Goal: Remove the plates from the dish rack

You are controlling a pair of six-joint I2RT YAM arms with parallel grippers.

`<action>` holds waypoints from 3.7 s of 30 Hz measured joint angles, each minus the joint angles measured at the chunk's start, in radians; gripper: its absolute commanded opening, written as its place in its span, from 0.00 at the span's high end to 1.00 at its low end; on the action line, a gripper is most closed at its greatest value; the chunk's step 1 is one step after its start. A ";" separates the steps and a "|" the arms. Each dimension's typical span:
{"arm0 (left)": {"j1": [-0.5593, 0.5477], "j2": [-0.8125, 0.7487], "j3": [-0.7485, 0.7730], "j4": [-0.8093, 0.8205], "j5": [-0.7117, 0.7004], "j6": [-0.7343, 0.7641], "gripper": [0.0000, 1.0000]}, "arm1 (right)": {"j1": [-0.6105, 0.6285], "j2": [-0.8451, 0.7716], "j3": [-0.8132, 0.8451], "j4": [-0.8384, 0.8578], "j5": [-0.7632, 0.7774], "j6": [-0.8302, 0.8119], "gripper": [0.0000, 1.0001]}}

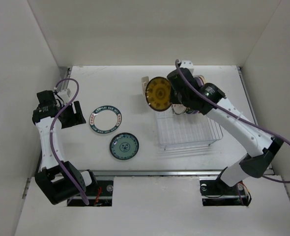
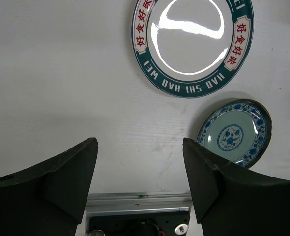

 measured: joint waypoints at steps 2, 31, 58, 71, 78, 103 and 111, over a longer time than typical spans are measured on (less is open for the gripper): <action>0.000 0.000 0.000 0.000 -0.001 -0.004 0.33 | 0.025 -0.018 -0.076 0.060 -0.116 -0.031 1.00; 0.000 -0.012 0.000 -0.003 -0.030 -0.003 0.33 | 0.222 0.449 -0.213 0.296 -0.554 -0.076 0.23; 0.000 -0.012 0.000 -0.023 -0.021 -0.003 0.31 | -0.348 0.287 0.002 0.051 -0.132 -0.031 0.66; 0.000 -0.012 0.000 -0.026 -0.016 0.005 0.31 | -0.348 0.338 -0.007 0.059 -0.083 -0.097 1.00; 0.000 -0.012 0.000 -0.032 0.007 0.009 0.31 | -0.338 0.323 -0.008 0.049 -0.082 -0.131 1.00; -0.138 0.097 0.111 0.003 0.626 0.061 0.01 | -0.235 0.071 -0.135 0.354 -0.661 0.002 1.00; -0.191 0.274 0.114 0.058 0.678 0.073 0.08 | -0.134 0.270 -0.147 0.576 -0.850 0.063 1.00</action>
